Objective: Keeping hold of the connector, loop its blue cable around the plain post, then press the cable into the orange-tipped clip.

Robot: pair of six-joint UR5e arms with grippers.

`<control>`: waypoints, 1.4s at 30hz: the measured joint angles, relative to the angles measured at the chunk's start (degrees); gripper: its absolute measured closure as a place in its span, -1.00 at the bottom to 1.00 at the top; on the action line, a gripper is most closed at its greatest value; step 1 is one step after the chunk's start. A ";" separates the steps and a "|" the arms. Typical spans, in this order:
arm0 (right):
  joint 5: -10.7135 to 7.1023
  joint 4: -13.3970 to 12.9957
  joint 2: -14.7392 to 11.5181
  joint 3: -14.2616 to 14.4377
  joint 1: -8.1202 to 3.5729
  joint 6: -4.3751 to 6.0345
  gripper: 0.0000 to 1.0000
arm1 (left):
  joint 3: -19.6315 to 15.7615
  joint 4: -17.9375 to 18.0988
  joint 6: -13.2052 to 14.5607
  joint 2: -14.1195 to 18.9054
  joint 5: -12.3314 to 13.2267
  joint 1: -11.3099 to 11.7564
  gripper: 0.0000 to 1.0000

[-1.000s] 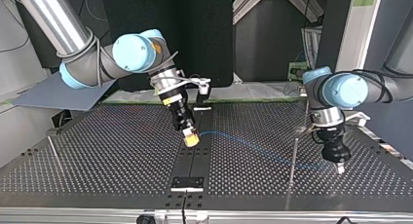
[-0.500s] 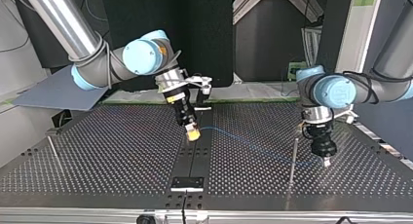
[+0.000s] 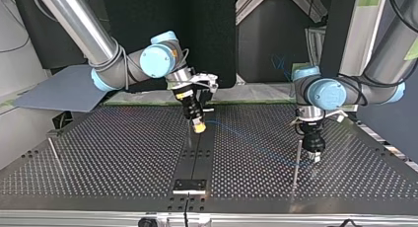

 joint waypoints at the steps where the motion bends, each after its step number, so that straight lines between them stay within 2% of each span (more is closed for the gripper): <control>1: 0.17 -0.02 0.40 0.06 0.10 -0.05 1.00 | -0.01 0.06 -0.32 -0.03 0.50 -0.01 -0.18; 3: 0.57 -0.03 1.04 0.10 0.25 -0.13 1.00 | -0.01 0.07 -0.64 -0.03 1.02 -0.02 -0.69; 4: 0.93 -0.04 1.52 0.11 0.38 -0.24 1.00 | 0.00 0.05 -0.69 -0.03 1.17 -0.02 -0.69; 6: 1.47 -0.09 2.36 0.11 0.62 -0.45 1.00 | 0.00 0.03 -0.49 -0.02 1.09 -0.02 -1.00; 14: 3.97 -0.94 6.65 0.14 2.20 -0.70 1.00 | -0.01 -0.77 0.37 -0.02 -1.53 -0.18 -1.00; 25: 6.73 -3.04 12.61 0.13 3.74 -0.70 1.00 | -0.01 -0.88 0.23 -0.02 -2.08 -0.22 -1.00; 33: 9.09 -3.89 16.64 0.14 4.20 -0.78 1.00 | 0.01 -0.89 0.40 -0.02 -2.09 -0.22 -1.00; 42: 12.87 -5.96 21.33 0.15 4.30 -0.73 1.00 | 0.01 -0.88 0.45 -0.01 -2.09 -0.22 -1.00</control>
